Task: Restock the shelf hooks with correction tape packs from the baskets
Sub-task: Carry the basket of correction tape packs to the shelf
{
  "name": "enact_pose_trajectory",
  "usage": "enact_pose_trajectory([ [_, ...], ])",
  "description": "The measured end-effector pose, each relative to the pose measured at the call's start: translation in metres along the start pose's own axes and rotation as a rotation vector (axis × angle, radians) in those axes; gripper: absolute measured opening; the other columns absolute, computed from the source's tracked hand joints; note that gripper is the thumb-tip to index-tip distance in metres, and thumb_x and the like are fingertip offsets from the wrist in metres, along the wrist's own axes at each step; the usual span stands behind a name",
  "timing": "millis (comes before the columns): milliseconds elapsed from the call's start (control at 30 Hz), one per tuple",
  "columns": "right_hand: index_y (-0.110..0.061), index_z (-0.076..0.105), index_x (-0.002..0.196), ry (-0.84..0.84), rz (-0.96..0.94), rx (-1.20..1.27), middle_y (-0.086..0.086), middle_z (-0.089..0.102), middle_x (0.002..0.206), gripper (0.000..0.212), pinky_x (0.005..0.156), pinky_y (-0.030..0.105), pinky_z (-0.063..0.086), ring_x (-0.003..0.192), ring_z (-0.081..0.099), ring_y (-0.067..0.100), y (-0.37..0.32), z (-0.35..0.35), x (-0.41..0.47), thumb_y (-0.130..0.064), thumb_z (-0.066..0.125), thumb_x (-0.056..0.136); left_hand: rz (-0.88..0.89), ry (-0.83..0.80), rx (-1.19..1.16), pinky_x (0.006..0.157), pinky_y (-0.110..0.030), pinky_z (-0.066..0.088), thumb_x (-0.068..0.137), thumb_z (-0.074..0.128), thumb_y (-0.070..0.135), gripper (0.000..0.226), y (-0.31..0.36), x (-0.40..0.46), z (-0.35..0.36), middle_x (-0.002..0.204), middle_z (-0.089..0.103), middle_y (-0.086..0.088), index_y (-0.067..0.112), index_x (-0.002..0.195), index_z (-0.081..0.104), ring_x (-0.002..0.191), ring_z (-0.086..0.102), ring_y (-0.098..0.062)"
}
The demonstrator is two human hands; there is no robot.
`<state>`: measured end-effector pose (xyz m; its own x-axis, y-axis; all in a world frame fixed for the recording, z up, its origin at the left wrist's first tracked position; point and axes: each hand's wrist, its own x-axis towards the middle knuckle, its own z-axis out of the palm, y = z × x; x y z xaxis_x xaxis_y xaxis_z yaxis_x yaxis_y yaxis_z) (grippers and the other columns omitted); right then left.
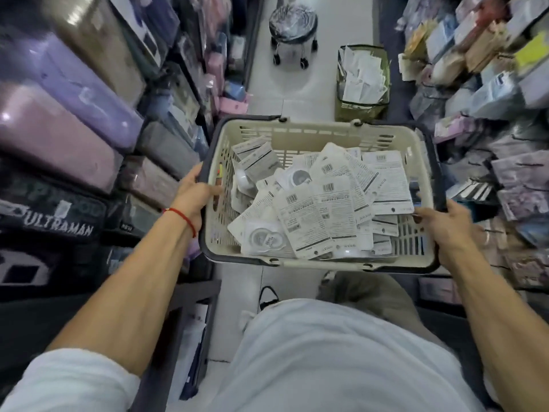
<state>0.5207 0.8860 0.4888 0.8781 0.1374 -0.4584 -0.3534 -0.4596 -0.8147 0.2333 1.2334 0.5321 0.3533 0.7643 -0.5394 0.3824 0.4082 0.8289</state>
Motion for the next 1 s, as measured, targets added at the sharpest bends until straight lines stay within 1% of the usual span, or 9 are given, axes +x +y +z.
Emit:
enact_pose_trajectory([
  [200,-0.020,0.077,0.114,-0.013,-0.001,0.027,-0.013,0.076,0.067,0.028,0.046,0.018,0.052,0.055,0.069,0.000,-0.073,0.058,0.140,-0.004,0.074,0.090,-0.003,-0.005,0.043,0.079,-0.045,0.063,0.088,0.058,-0.020,0.064,0.094,0.142,0.064,0.103,0.076,-0.009,0.023,0.135,0.067,0.090,0.072,-0.030],
  [367,-0.022,0.077,0.105,-0.073,0.020,0.032,-0.003,0.074,0.082,0.023,0.066,0.031,0.056,0.066,0.069,0.012,-0.159,0.085,0.252,-0.006,0.073,0.089,-0.015,0.033,0.061,0.065,-0.038,0.064,0.086,0.060,-0.019,0.060,0.190,0.229,0.131,0.090,0.079,-0.001,0.024,0.127,0.071,0.080,0.074,-0.026],
  [467,-0.027,0.077,0.097,-0.074,0.030,0.048,-0.004,0.078,0.077,0.022,0.062,0.032,0.063,0.065,0.072,0.013,-0.220,0.102,0.318,-0.007,0.072,0.091,0.014,0.052,0.069,0.085,-0.056,0.063,0.086,0.060,-0.019,0.055,0.249,0.280,0.164,0.108,0.078,-0.015,0.021,0.121,0.073,0.095,0.074,-0.038],
  [533,-0.024,0.076,0.106,-0.076,0.012,0.056,-0.008,0.078,0.071,0.021,0.048,0.025,0.058,0.060,0.073,0.007,-0.256,0.115,0.358,-0.008,0.071,0.093,0.040,0.040,0.072,0.088,-0.056,0.062,0.086,0.059,-0.019,0.057,0.282,0.317,0.183,0.116,0.076,-0.017,0.023,0.122,0.072,0.101,0.073,-0.040],
  [600,-0.023,0.075,0.111,-0.074,0.002,0.061,-0.007,0.079,0.074,0.024,0.046,0.023,0.056,0.060,0.074,0.006,-0.288,0.132,0.397,-0.007,0.070,0.094,0.052,0.021,0.065,0.083,-0.048,0.064,0.086,0.058,-0.019,0.060,0.311,0.362,0.200,0.112,0.078,-0.014,0.024,0.125,0.071,0.096,0.074,-0.034],
  [667,-0.026,0.075,0.107,-0.063,-0.001,0.040,-0.002,0.080,0.082,0.025,0.054,0.027,0.060,0.065,0.075,0.009,-0.316,0.151,0.435,-0.005,0.070,0.094,0.047,0.004,0.052,0.082,-0.048,0.064,0.085,0.058,-0.021,0.060,0.337,0.412,0.217,0.111,0.078,-0.013,0.023,0.124,0.071,0.096,0.074,-0.033],
  [767,-0.031,0.075,0.106,-0.017,0.002,0.001,0.010,0.081,0.098,0.025,0.079,0.050,0.065,0.084,0.078,0.028,-0.359,0.184,0.491,-0.010,0.070,0.094,0.040,-0.040,0.051,0.086,-0.049,0.062,0.086,0.058,-0.021,0.060,0.377,0.495,0.238,0.108,0.078,-0.013,0.022,0.126,0.072,0.097,0.072,-0.033],
  [833,-0.035,0.075,0.103,0.014,0.017,-0.019,0.011,0.081,0.097,0.024,0.083,0.058,0.064,0.089,0.078,0.035,-0.389,0.207,0.521,-0.013,0.069,0.094,0.036,-0.084,0.058,0.089,-0.051,0.061,0.087,0.058,-0.021,0.061,0.408,0.551,0.251,0.107,0.077,-0.013,0.021,0.129,0.071,0.096,0.071,-0.033],
  [1000,-0.024,0.073,0.099,0.155,0.044,0.014,0.016,0.079,0.098,0.016,0.074,0.046,0.063,0.077,0.075,0.029,-0.465,0.262,0.584,-0.008,0.070,0.096,0.030,-0.211,0.107,0.095,-0.066,0.054,0.085,0.057,-0.022,0.058,0.498,0.681,0.289,0.104,0.071,-0.020,0.021,0.122,0.071,0.094,0.065,-0.035],
])
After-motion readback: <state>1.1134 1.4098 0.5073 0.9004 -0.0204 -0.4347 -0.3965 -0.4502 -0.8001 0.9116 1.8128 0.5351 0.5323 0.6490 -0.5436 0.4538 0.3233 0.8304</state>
